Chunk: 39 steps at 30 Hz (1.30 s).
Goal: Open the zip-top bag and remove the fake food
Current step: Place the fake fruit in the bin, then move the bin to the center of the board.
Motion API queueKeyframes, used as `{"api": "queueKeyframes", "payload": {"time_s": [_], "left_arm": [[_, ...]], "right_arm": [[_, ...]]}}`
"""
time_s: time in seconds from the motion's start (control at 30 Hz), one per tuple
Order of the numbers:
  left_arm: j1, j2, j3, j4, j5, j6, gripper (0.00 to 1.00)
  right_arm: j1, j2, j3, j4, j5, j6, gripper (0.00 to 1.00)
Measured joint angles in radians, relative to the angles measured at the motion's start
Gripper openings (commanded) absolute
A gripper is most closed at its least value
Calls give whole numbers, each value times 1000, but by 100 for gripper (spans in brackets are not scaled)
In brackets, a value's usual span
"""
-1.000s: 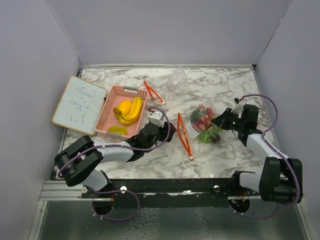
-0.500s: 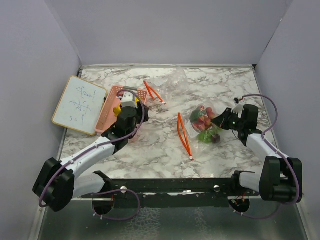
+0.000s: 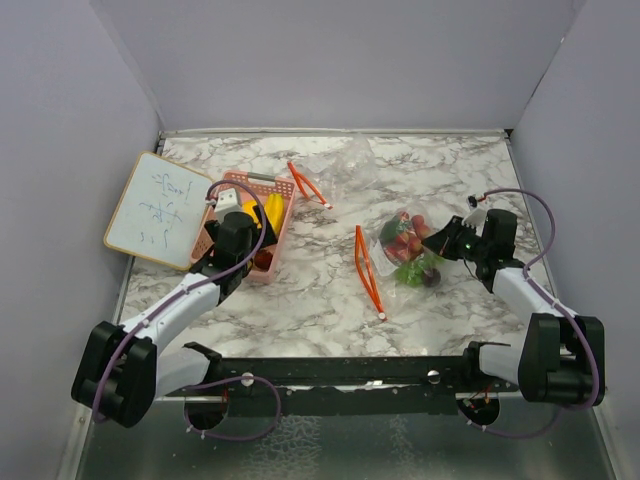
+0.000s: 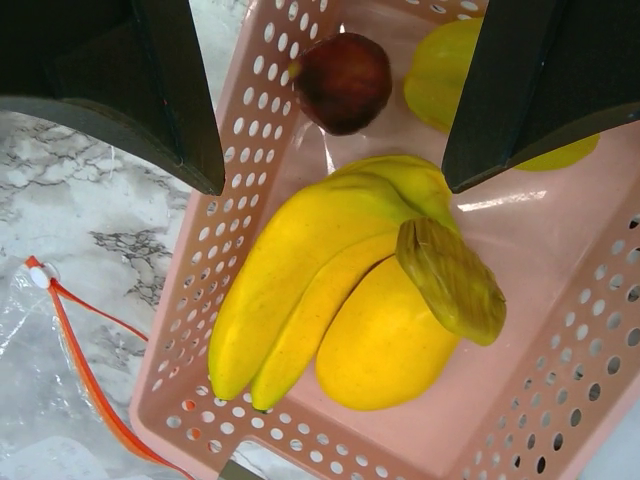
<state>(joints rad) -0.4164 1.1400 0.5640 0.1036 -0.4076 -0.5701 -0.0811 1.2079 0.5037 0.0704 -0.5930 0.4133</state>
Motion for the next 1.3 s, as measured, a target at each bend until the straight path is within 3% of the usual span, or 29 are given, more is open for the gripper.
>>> {"api": "queueKeyframes", "payload": {"time_s": [0.23, 0.53, 0.73, 0.93, 1.1, 1.3], "left_arm": [[-31, -19, -69, 100, 105, -63, 91], [-336, 184, -46, 234, 145, -68, 87], [-418, 322, -11, 321, 156, -75, 85], [-500, 394, 34, 386, 156, -71, 83], [-523, 397, 61, 320, 135, -54, 83], [-477, 361, 48, 257, 103, -44, 83]], "right_arm": [[0, -16, 1, -19, -2, -1, 2], [0, -111, 16, -96, -19, -5, 2], [0, -203, 57, -121, -39, -8, 2], [0, -146, 55, -124, -60, -8, 2], [0, -145, 55, -127, -60, -12, 2], [0, -145, 55, -129, -60, -26, 2]]}}
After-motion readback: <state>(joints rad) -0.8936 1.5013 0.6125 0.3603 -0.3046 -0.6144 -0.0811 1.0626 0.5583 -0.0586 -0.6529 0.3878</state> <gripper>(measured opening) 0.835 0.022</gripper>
